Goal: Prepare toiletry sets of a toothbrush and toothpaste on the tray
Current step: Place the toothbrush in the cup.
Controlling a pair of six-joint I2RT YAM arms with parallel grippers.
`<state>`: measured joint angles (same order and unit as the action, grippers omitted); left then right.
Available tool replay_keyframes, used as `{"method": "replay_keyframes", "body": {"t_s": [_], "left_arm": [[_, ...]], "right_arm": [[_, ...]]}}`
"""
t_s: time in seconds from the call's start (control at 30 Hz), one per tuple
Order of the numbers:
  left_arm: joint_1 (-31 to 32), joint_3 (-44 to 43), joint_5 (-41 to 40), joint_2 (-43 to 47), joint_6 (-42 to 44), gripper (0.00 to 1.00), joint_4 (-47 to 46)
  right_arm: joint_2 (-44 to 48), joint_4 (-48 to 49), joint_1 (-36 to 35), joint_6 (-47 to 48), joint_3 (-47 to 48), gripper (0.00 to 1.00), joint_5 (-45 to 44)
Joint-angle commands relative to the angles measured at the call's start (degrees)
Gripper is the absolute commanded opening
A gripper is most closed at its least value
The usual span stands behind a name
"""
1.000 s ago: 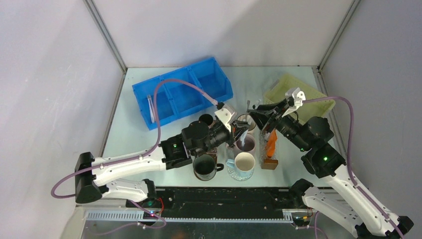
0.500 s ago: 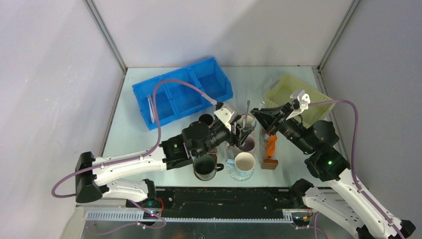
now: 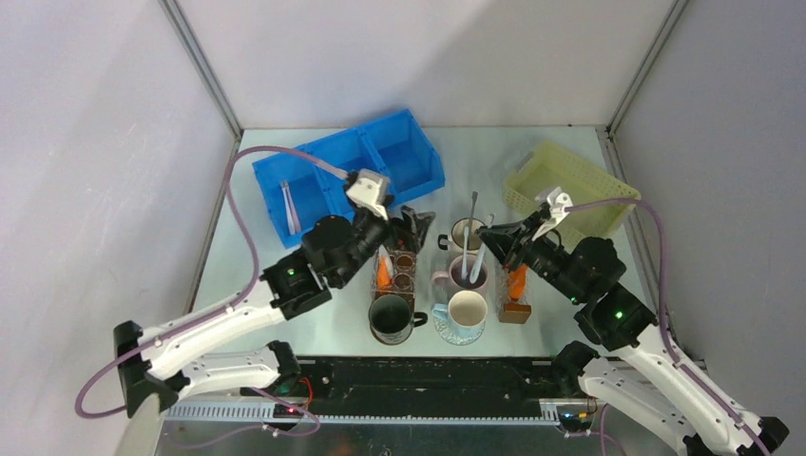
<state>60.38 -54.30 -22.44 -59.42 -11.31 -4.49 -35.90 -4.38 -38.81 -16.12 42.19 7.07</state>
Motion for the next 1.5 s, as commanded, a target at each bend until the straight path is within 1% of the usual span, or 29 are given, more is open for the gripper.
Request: {"method": "replay_keyframes", "body": {"t_s": [0.0, 0.17, 0.23, 0.33, 0.43, 0.57, 0.73, 0.8, 0.87, 0.9, 0.93, 0.97, 1.03, 1.1, 1.2, 1.27, 1.3, 1.33, 1.4, 1.43, 1.47], "left_arm": [[-5.01, 0.9, -3.97, 4.89, -4.87, 1.0, 6.73], [-11.14, 2.07, -6.05, 8.37, -8.67, 1.0, 11.61], [-13.03, 2.77, -6.29, 9.33, -10.16, 1.0, 12.96], [-14.59, 3.96, -6.36, 10.32, -11.51, 1.0, 14.08], [-15.72, 4.66, -6.54, 11.23, -11.93, 1.0, 14.64], [-16.77, 5.34, -7.54, 11.95, -12.41, 1.0, 15.64], [-18.59, 5.73, -8.65, 12.29, -13.81, 1.0, 16.7], [-19.53, 5.87, -8.67, 12.24, -14.51, 1.0, 17.35], [-20.51, 5.98, -8.41, 12.2, -15.17, 1.0, 17.79], [-20.85, 6.1, -8.33, 12.12, -15.66, 1.0, 17.86], [-21.56, 6.12, -8.02, 12.02, -15.88, 1.0, 18.16], [-21.98, 6.27, -7.73, 11.94, -16.45, 1.0, 18.31], [-23.24, 6.38, -6.88, 11.55, -17.2, 1.0, 18.7], [-24.5, 6.48, -5.9, 10.91, -17.88, 1.0, 19.01], [-26.38, 6.64, -4.57, 10.39, -18.63, 1.0, 19.47], [-27.42, 6.58, -3.96, 9.94, -19.06, 1.0, 19.88], [-27.86, 6.53, -3.45, 9.54, -19.17, 1.0, 20.01], [-28.65, 6.46, -3.25, 9.34, -19.49, 1.0, 20.35], [-30.08, 6.14, -2.46, 8.47, -19.92, 1.0, 21.05], [-31.21, 5.92, -2.05, 7.66, -20.08, 1.0, 21.84], [-31.82, 5.36, -1.8, 7.17, -20.38, 1.0, 22.44]], "right_arm": [[1.11, 0.57, -2.65, -2.22, -3.87, 0.0, -2.97], [2.35, 3.56, -7.07, -3.01, -10.41, 0.0, -6.31], [2.75, 6.8, -8.99, -2.93, -13.23, 0.0, -9.19], [3.91, 11.17, -11.27, -2.03, -17.44, 0.0, -13.25], [4.77, 15.32, -13.35, -1.56, -21.53, 0.0, -15.24], [5.53, 16.12, -15.01, -1.7, -24.17, 0.0, -18.32], [7.53, 13.92, -16.64, -3.47, -26.13, 0.02, -20.3], [8.26, 12.75, -17.23, -4.14, -26.41, 0.05, -20.9], [8.8, 11.69, -17.69, -4.65, -26.46, 0.12, -21.38], [9.2, 11.38, -17.79, -4.73, -26.5, 0.17, -21.55], [9.32, 10.81, -17.97, -4.96, -26.54, 0.19, -21.6], [9.48, 10.43, -18.15, -5.01, -26.54, 0.24, -21.78], [9.91, 9.94, -18.46, -5.04, -26.55, 0.3, -22.02], [10.38, 9.43, -18.7, -5.04, -26.44, 0.34, -22.54], [11.8, 8.32, -18.91, -4.75, -25.97, 0.37, -23.62], [13.04, 7.18, -18.96, -4.36, -25.32, 0.4, -24.22], [13.66, 6.44, -18.99, -4.14, -24.68, 0.45, -24.39], [14.37, 5.98, -19.01, -3.67, -24.25, 0.47, -24.69], [15.37, 4.86, -19.02, -2.78, -22.79, 0.56, -25.04], [15.7, 2.98, -19.09, -2.43, -21.68, 0.58, -25.2], [16.39, 2.37, -19.06, -1.7, -21.13, 0.64, -25.69]]}}
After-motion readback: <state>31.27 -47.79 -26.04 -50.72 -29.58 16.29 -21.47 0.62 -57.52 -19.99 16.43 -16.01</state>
